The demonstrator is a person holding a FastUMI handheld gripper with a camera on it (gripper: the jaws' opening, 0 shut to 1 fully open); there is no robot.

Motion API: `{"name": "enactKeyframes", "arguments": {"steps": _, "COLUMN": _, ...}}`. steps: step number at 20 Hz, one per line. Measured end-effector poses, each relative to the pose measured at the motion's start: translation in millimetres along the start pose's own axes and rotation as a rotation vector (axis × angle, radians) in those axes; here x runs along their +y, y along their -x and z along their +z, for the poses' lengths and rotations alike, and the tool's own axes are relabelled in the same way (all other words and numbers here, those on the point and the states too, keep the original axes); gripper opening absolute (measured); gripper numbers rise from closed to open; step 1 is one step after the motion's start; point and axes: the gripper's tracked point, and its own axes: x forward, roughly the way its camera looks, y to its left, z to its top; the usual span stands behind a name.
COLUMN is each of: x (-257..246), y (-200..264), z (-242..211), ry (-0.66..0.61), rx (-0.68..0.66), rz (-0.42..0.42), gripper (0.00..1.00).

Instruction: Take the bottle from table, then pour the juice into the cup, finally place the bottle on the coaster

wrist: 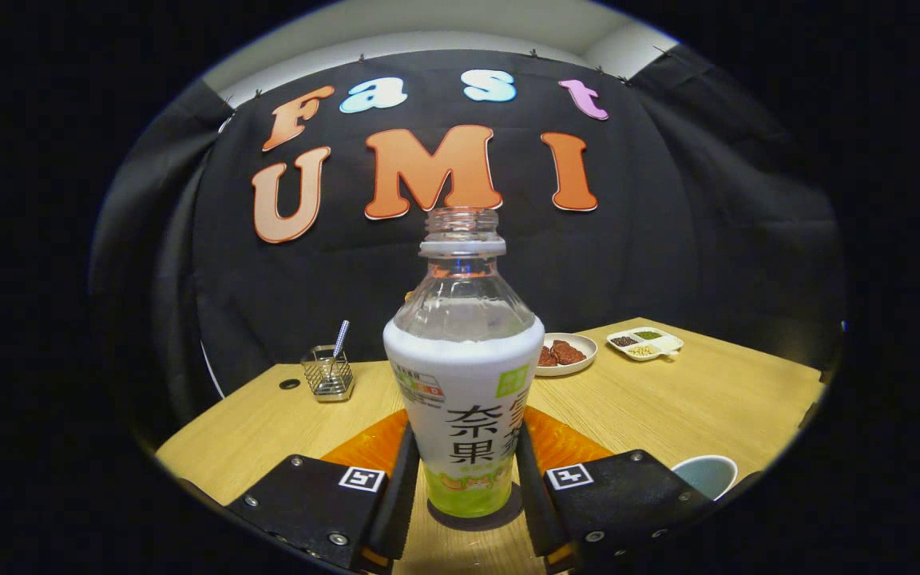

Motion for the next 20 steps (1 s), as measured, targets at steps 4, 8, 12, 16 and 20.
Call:
{"name": "enactKeyframes", "arguments": {"steps": 4, "x": 2.4, "y": -15.2, "z": -22.2, "ry": 0.093, "rx": 0.049, "rz": 0.003, "gripper": 0.59}}
{"name": "enactKeyframes", "arguments": {"steps": 8, "x": 3.0, "y": -22.5, "z": -44.2, "ry": 0.138, "rx": 0.105, "rz": 0.027, "gripper": 0.59}}
{"name": "enactKeyframes", "arguments": {"steps": 12, "x": 0.5, "y": -23.1, "z": -47.4, "ry": 0.121, "rx": 0.12, "rz": 0.024, "gripper": 0.59}}
{"name": "enactKeyframes", "arguments": {"steps": 16, "x": -5.4, "y": -18.5, "z": -49.7, "ry": 0.098, "rx": 0.144, "rz": 0.009, "gripper": 0.7}}
{"name": "enactKeyframes", "arguments": {"steps": 20, "x": 4.0, "y": -7.8, "z": -36.2, "ry": 0.087, "rx": 0.106, "rz": 0.046, "gripper": 0.89}}
